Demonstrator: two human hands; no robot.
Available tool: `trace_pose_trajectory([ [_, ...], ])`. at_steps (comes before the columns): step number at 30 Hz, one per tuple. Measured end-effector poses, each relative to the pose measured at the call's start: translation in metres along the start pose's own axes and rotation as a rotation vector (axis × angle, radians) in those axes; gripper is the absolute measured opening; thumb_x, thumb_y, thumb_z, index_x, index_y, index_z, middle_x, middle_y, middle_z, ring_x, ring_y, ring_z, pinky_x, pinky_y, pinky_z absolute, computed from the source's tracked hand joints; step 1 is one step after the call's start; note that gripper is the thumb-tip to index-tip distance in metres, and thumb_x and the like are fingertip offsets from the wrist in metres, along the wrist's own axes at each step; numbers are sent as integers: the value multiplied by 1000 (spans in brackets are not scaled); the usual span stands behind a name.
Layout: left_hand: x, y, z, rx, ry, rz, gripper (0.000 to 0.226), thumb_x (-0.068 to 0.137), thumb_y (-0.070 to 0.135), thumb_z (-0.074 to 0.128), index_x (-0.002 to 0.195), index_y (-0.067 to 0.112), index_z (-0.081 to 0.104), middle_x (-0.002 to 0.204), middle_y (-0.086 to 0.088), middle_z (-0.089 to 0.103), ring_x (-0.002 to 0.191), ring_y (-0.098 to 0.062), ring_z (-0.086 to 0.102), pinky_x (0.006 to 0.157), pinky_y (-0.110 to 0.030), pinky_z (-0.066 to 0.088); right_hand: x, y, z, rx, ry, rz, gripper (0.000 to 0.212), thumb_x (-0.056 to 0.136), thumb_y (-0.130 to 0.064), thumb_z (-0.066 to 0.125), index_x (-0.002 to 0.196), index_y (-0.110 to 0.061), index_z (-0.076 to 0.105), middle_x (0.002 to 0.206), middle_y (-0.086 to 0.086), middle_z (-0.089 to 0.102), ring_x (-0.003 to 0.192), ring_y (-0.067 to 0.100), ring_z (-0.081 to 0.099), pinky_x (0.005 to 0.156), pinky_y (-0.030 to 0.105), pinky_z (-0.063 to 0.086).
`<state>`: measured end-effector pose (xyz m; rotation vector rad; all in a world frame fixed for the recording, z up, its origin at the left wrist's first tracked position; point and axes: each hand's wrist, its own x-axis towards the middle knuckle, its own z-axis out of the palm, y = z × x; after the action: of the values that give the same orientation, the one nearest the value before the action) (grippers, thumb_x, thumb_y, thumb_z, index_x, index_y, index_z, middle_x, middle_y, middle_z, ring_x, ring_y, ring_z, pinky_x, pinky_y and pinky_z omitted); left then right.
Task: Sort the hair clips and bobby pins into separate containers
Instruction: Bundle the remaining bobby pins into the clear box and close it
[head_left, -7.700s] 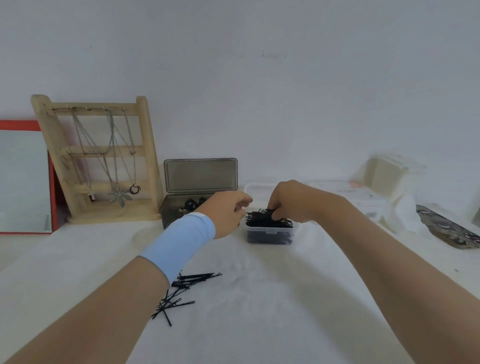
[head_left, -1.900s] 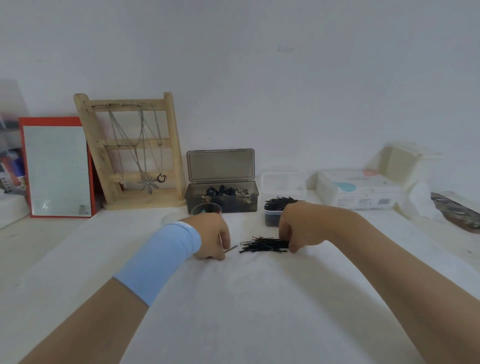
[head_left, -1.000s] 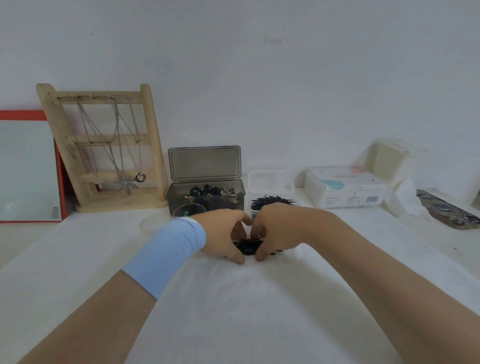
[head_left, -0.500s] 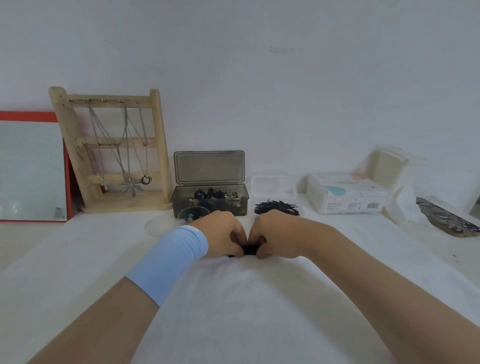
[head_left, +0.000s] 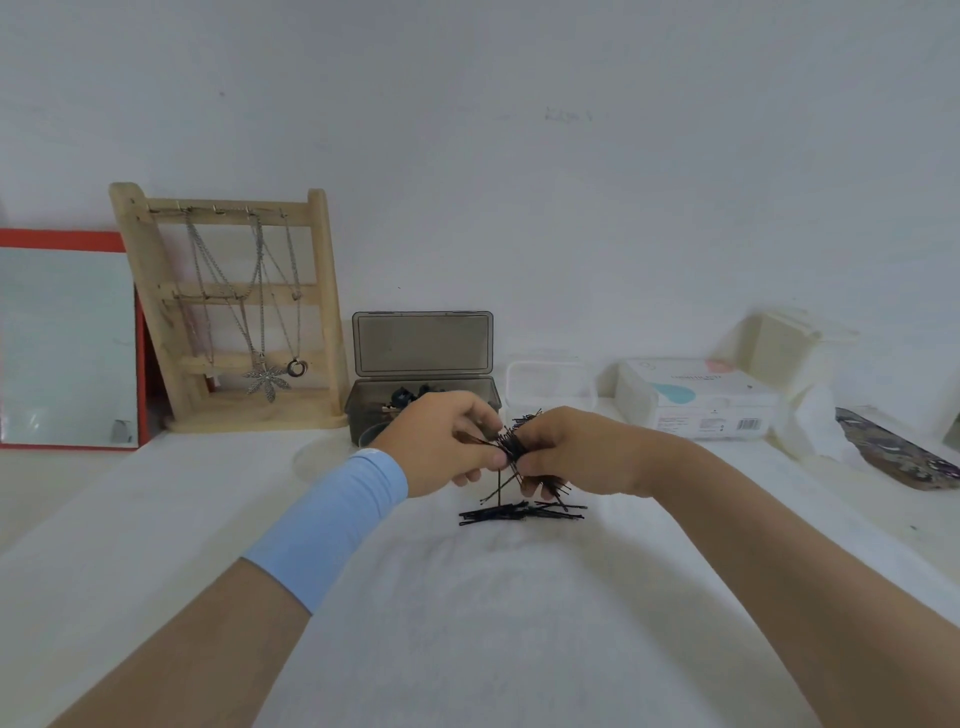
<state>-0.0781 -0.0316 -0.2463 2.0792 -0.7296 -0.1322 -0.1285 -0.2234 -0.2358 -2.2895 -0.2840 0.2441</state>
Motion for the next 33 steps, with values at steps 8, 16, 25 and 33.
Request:
trace_pose_trajectory([
  [8, -3, -1, -16, 274, -227, -112, 24, 81, 27, 76, 100, 29, 61, 79, 7, 75, 59, -8, 64, 59, -23, 54, -5, 5, -9, -27, -59, 21, 21, 96, -6, 47, 100, -14, 66, 85, -4, 67, 73, 9, 57, 65, 33, 40],
  [16, -2, 7, -9, 87, 38, -15, 17, 93, 40, 62, 91, 24, 69, 77, 15, 72, 58, -1, 61, 50, -19, 45, 2, 5, -6, 263, -6, 38, 21, 98, 0, 40, 96, -11, 58, 74, 3, 53, 64, 16, 52, 57, 24, 40],
  [25, -2, 14, -6, -33, 282, 90, 8, 87, 20, 70, 89, 28, 68, 74, 11, 71, 55, -4, 61, 43, -15, 43, 2, 2, 0, 434, -94, 25, 21, 102, -4, 36, 97, -11, 56, 69, 1, 41, 60, 17, 40, 58, 27, 32],
  [33, -5, 18, -5, -98, 337, 220, 22, 92, 24, 67, 110, 33, 73, 85, 21, 74, 77, -3, 71, 54, -13, 52, -1, -4, -3, 647, -88, -69, 24, 105, -3, 36, 94, -10, 56, 78, 7, 52, 64, 18, 49, 57, 26, 36],
])
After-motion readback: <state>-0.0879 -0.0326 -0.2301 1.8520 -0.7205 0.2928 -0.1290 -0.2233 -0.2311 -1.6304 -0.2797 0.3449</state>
